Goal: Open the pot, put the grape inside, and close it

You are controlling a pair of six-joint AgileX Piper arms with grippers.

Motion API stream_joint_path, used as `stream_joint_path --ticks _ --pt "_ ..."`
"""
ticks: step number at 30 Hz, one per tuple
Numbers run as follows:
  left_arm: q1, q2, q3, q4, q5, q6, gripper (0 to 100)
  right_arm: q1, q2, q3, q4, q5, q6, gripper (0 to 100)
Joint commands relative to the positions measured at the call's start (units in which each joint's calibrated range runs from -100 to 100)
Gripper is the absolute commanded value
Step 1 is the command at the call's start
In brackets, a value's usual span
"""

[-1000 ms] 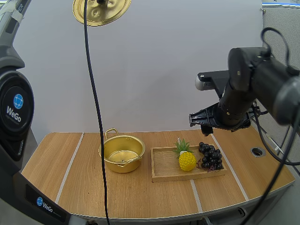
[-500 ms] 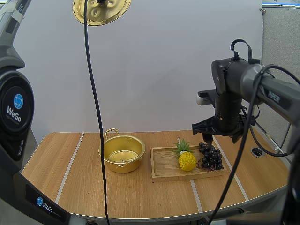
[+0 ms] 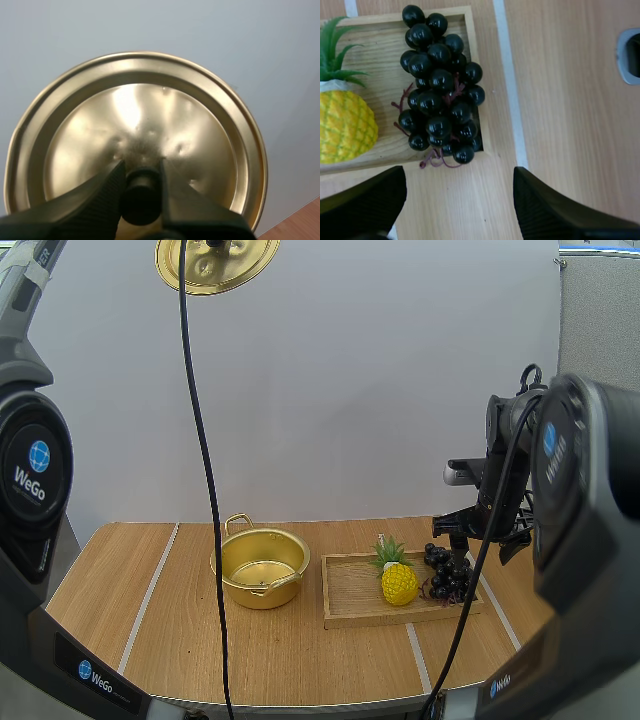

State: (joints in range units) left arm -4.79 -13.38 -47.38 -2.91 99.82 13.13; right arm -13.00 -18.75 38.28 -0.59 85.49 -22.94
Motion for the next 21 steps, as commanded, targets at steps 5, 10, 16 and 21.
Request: stream_joint_path --ticks 5,10,16,21 --pt "-0.15 -0.2 -0.6 0.5 -2.2 -0.3 0 -0.3 5.0 -4.8 4.4 -1.0 -4.1 100" --pt "-0.15 -0.2 -0.6 0.5 -2.2 -0.3 0 -0.3 7.8 -8.5 5.5 -1.0 -4.3 100" --pt "-0.15 -0.2 -0.6 0.5 -2.2 -0.3 0 -0.1 13.4 -13.2 6.0 -1.0 -4.7 100" --pt "-0.15 -0.2 -0.6 0.5 -2.2 -0.3 0 1.0 17.0 -15.9 6.4 -1.2 -5.4 100"
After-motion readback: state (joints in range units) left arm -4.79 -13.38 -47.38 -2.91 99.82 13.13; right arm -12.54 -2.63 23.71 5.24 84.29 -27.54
